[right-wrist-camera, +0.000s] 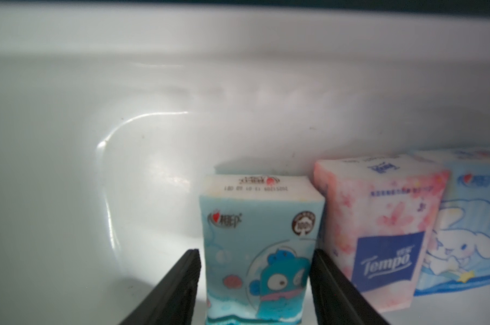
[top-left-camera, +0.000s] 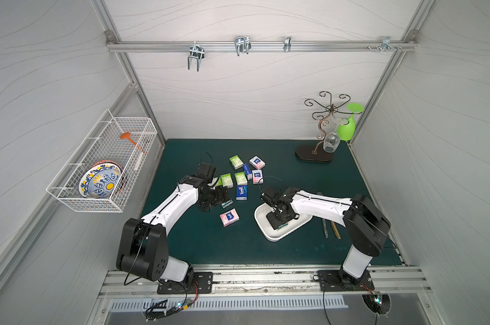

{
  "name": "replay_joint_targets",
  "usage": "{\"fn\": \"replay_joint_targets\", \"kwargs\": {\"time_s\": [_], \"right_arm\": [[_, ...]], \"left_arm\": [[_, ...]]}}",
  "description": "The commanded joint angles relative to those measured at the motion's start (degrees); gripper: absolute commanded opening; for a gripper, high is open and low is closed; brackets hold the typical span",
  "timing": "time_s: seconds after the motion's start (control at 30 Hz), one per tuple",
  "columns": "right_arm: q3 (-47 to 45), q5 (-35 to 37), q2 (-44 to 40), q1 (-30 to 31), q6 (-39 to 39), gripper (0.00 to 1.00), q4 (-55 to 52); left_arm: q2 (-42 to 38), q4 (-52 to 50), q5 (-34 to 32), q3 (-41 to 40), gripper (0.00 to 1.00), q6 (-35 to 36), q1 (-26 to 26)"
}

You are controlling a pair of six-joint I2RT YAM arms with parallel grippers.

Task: Put the pocket tissues into the storage box
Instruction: Place the pocket tissues in the storage box, then pick up the pocket tissues from the center of the board.

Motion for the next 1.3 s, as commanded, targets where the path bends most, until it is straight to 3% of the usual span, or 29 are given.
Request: {"fn": "replay_joint_targets", "kwargs": {"time_s": [0.0,0.2,0.37,0.73,0.97,1.27], "right_arm": [[1.83,1.05,-3.16,0.47,0.89,0.7,-3.06],[6.88,0.83,-6.84,0.49,1.32,0.77,-5.4],[10.33,-0.23,-4.88,0.49,2.75,0.82,-2.88],[30.45,-6.37,13.31,0.7,7.6,0.92,1.47],[40.93,-0.6,23.89,2.51,14.5,0.93,1.13],[50.66,6.11,34.26,2.51,23.09,0.93,-5.66]], "left_arm": [[-1.56,1.15,-0.78,0.06,0.96,0.32,-0.32],[-2.19,1.08,-1.16,-0.37,0.96,0.58,-0.31],[-2.88,2.39,-1.52,-1.98,0.96,-0.15,-0.24],[-5.64,5.33,-3.92,-5.31,0.97,-3.37,0.64],[-8.66,6.76,0.64,-9.01,0.97,-6.2,8.15],[-9.71,4.14,-0.34,-8.27,0.97,-3.22,8.73]]}}
